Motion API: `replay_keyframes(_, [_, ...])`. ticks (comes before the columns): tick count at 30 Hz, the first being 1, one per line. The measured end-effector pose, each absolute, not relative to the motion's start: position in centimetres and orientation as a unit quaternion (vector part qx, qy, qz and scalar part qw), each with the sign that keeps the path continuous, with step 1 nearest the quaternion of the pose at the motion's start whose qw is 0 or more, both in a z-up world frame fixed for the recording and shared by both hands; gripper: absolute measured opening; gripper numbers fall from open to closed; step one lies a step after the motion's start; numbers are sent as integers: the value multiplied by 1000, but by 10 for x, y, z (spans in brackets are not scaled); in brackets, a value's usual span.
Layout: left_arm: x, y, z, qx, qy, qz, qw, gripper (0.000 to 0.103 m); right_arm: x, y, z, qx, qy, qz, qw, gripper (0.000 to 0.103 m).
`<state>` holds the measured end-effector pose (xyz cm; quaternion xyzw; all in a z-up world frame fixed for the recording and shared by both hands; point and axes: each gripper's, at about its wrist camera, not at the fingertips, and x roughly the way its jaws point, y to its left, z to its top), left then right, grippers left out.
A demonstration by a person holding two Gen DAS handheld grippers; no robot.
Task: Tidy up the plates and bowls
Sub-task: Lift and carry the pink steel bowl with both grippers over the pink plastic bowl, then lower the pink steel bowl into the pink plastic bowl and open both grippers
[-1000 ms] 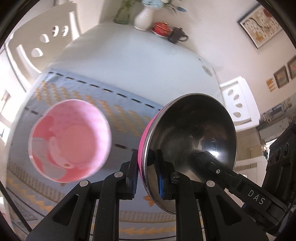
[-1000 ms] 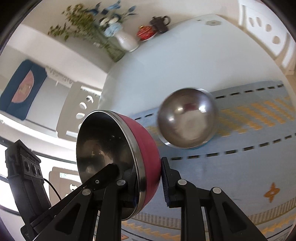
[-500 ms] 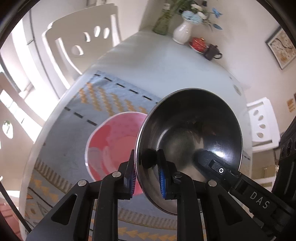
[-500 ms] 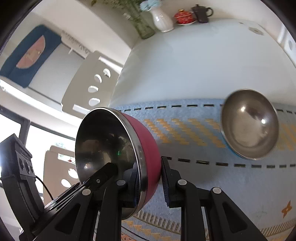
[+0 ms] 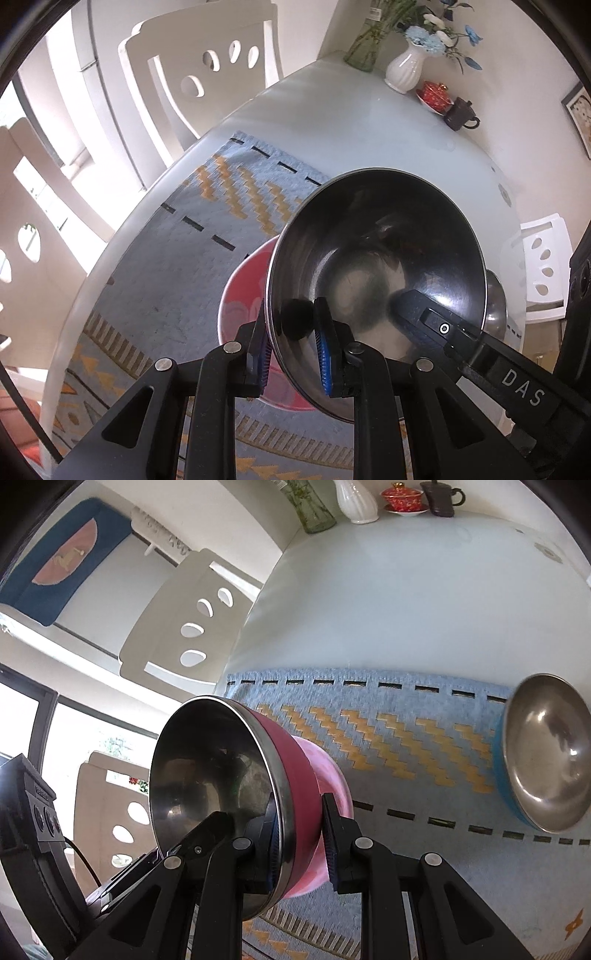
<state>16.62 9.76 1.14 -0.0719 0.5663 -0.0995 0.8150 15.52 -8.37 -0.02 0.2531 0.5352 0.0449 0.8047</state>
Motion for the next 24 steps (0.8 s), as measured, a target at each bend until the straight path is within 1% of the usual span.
replay_keyframes(17, [173,109,-9,-80,576,-84,809,18,167,-72,-21,244,555,57,793,22])
replay_keyframes(24, [173,104,-10,-68,573,-84,812,18,167,-72,-24,246,558,54,791,22])
